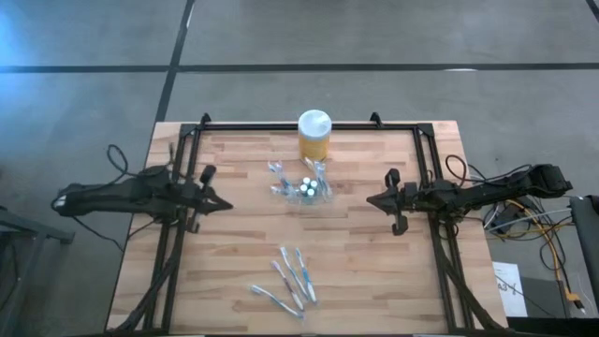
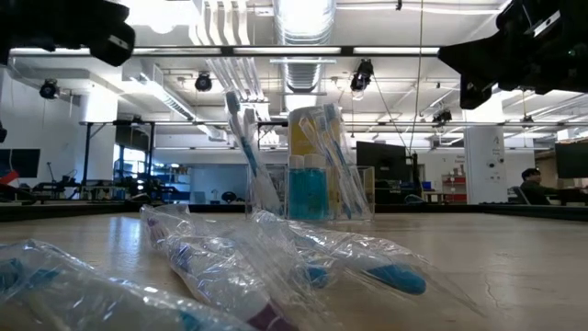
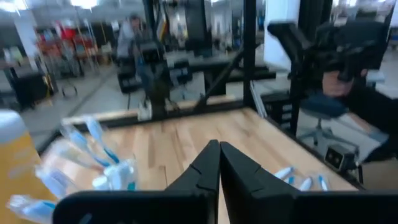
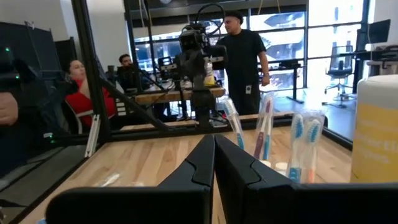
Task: Pick & Place toothbrushing station
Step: Put the blue toothbrush into the transparent organizer
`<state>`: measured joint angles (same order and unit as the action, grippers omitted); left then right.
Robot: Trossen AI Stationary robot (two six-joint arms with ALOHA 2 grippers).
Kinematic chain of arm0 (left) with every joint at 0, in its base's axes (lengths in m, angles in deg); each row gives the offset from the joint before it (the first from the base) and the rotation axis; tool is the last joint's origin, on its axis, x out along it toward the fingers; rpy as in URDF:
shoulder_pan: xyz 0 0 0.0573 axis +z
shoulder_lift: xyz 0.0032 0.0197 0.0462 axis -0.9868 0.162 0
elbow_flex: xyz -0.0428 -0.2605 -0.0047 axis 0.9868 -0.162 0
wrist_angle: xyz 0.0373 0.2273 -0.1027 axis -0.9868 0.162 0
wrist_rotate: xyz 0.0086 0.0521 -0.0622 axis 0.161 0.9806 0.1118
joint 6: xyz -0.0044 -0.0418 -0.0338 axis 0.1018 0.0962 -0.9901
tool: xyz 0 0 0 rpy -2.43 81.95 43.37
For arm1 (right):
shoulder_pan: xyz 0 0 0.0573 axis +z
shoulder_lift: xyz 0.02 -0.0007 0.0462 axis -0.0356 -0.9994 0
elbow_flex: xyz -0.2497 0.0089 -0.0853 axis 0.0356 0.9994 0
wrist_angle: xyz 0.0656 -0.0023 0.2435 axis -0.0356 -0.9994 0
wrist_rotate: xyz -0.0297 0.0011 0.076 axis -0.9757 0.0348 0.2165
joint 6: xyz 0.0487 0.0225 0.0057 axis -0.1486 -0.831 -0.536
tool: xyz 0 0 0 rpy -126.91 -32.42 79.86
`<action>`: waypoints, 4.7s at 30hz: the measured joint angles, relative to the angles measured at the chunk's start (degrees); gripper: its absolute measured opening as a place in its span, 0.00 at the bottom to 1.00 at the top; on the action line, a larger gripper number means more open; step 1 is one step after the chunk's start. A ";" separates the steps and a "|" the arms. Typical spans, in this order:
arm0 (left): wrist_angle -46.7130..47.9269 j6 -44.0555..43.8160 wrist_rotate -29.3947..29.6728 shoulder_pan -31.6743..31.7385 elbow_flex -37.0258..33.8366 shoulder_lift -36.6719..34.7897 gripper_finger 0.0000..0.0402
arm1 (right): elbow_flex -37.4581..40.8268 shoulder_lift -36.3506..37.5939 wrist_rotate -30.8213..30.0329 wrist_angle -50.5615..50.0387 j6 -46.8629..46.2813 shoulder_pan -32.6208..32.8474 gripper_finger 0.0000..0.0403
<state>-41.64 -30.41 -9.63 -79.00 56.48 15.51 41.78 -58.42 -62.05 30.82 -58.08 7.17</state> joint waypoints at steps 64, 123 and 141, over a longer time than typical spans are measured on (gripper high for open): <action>-3.37 -15.96 0.39 0.06 -15.80 -14.28 0.03 | -88.93 -74.63 -7.42 -87.32 -47.32 23.57 0.17; -3.26 -17.86 -0.87 0.07 -15.80 -14.01 0.03 | -95.17 -83.01 -9.85 -88.57 -37.66 16.22 0.02; -3.47 -16.35 3.09 0.05 -15.89 -13.18 0.03 | -84.33 -51.88 -17.85 -63.42 2.45 21.61 0.02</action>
<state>-45.11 -46.76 -6.54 -78.95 40.59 2.33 -42.56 -110.29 -79.90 -32.60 -55.62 28.78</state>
